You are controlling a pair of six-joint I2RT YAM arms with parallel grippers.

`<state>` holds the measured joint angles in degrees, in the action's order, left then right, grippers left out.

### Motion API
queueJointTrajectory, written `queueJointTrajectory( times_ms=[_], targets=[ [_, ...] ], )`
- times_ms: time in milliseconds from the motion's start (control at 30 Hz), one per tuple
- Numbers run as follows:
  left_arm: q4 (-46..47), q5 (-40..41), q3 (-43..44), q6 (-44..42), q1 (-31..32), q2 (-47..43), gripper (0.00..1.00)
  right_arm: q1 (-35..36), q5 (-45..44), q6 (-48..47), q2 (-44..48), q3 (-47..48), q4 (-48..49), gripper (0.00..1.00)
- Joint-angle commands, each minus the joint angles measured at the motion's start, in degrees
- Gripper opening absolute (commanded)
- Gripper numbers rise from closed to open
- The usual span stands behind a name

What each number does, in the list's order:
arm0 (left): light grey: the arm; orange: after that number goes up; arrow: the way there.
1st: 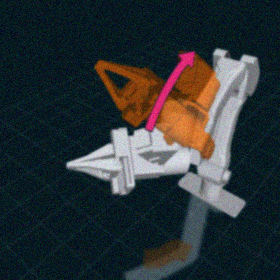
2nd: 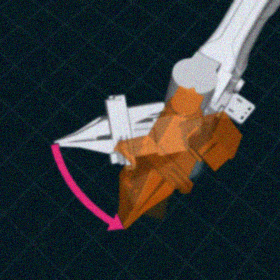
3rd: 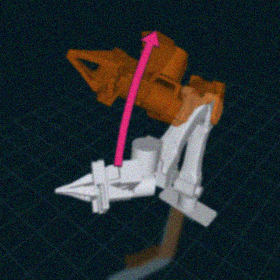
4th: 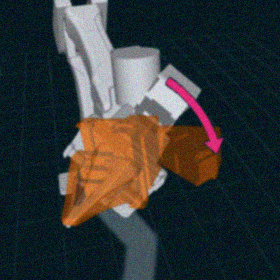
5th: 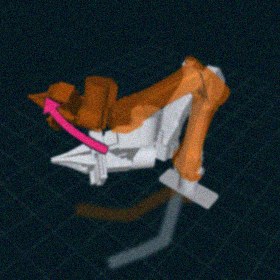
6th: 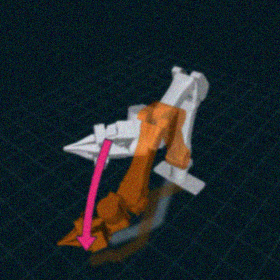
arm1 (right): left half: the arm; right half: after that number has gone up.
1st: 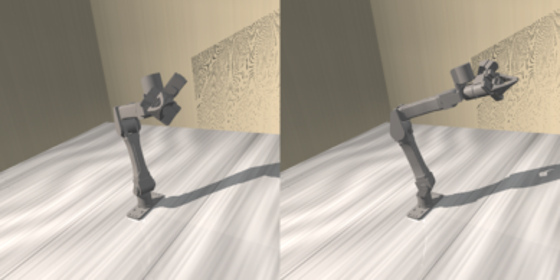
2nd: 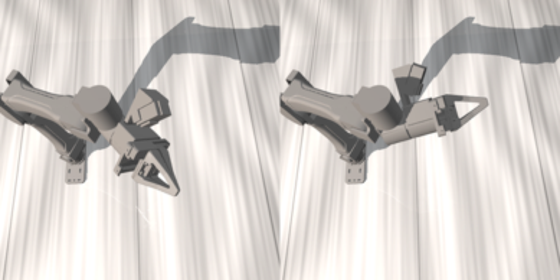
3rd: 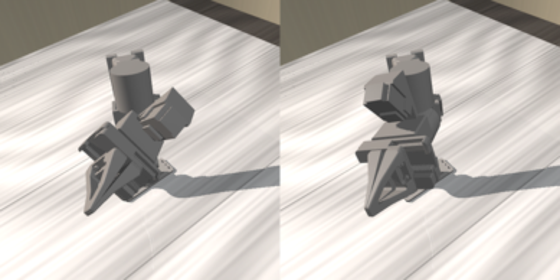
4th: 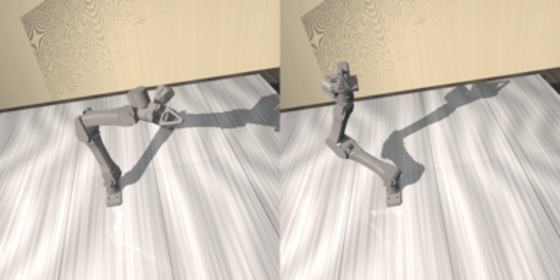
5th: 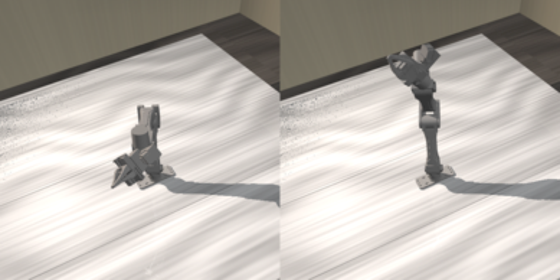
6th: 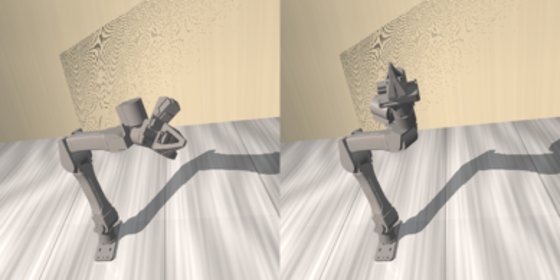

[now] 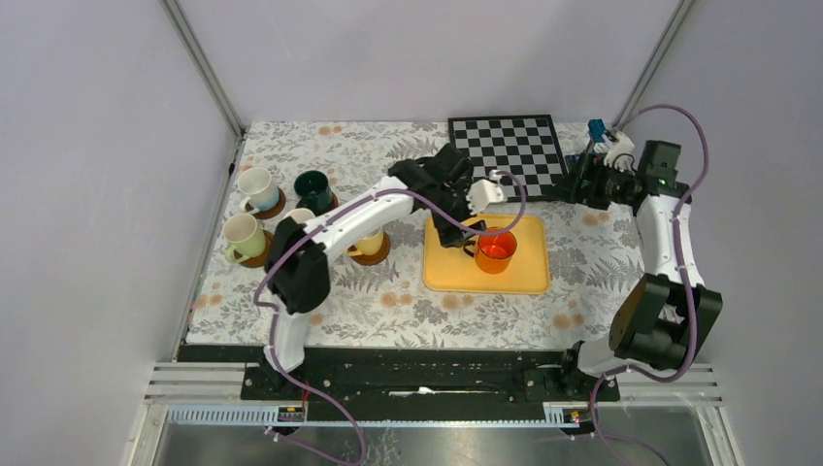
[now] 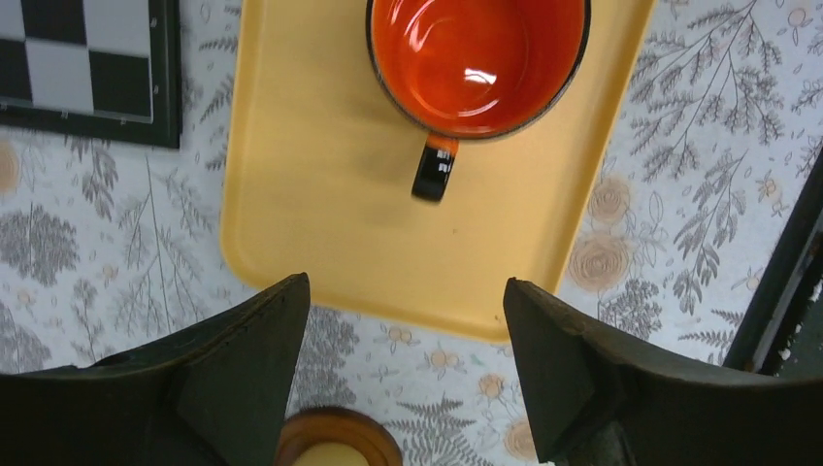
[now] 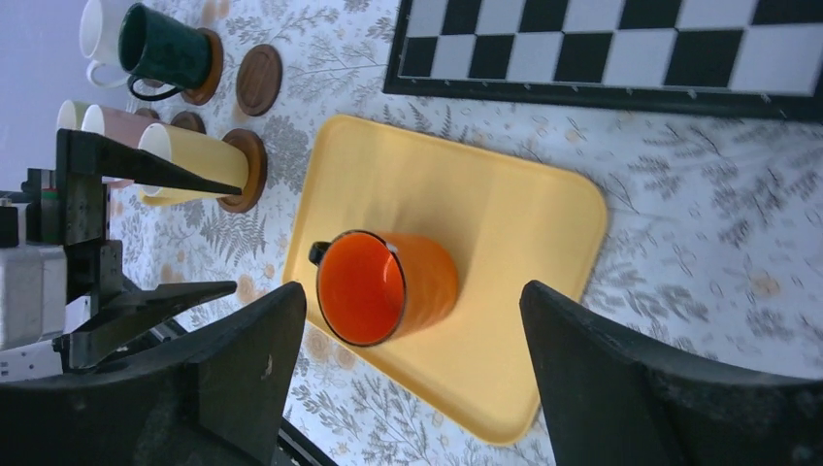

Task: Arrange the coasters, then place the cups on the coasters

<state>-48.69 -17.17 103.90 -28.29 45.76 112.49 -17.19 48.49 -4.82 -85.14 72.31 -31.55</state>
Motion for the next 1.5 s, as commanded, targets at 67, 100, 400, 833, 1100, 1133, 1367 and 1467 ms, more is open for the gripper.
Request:
queueJointTrajectory(
  times_ms=[67,100,400,833,1100,1133,1367,1467],
  targets=[
    [-6.82,2.18,14.48,-3.86,3.51,9.97,0.73,-6.04,0.19,4.46,5.63,-5.60,4.41,0.92],
    [-7.43,2.40,15.76,-3.85,4.01,11.32,0.71,-6.66,0.52,4.47,5.62,-5.43,4.34,0.93],
    [-6.88,2.01,14.11,-7.65,5.47,14.47,0.64,-8.30,2.65,4.47,5.24,-4.95,4.23,0.93],
    [0.17,-0.57,10.77,-9.62,5.54,15.19,0.50,-8.39,3.97,3.87,4.66,-5.25,3.77,0.94],
    [1.69,-0.90,10.69,-8.87,5.55,15.79,0.40,-8.39,4.33,3.68,4.72,-5.43,3.70,0.94],
    [2.05,-0.86,10.45,-8.64,5.52,15.77,0.37,-8.39,4.33,3.68,4.65,-5.49,3.74,0.94],
    [5.81,-2.04,4.51,-7.13,5.48,11.93,0.15,-8.45,4.42,3.06,4.45,-5.49,3.39,0.95],
    [7.49,-2.15,2.09,-5.94,5.35,9.71,0.06,-8.47,4.57,2.98,4.38,-5.52,3.49,0.95]
  ],
)
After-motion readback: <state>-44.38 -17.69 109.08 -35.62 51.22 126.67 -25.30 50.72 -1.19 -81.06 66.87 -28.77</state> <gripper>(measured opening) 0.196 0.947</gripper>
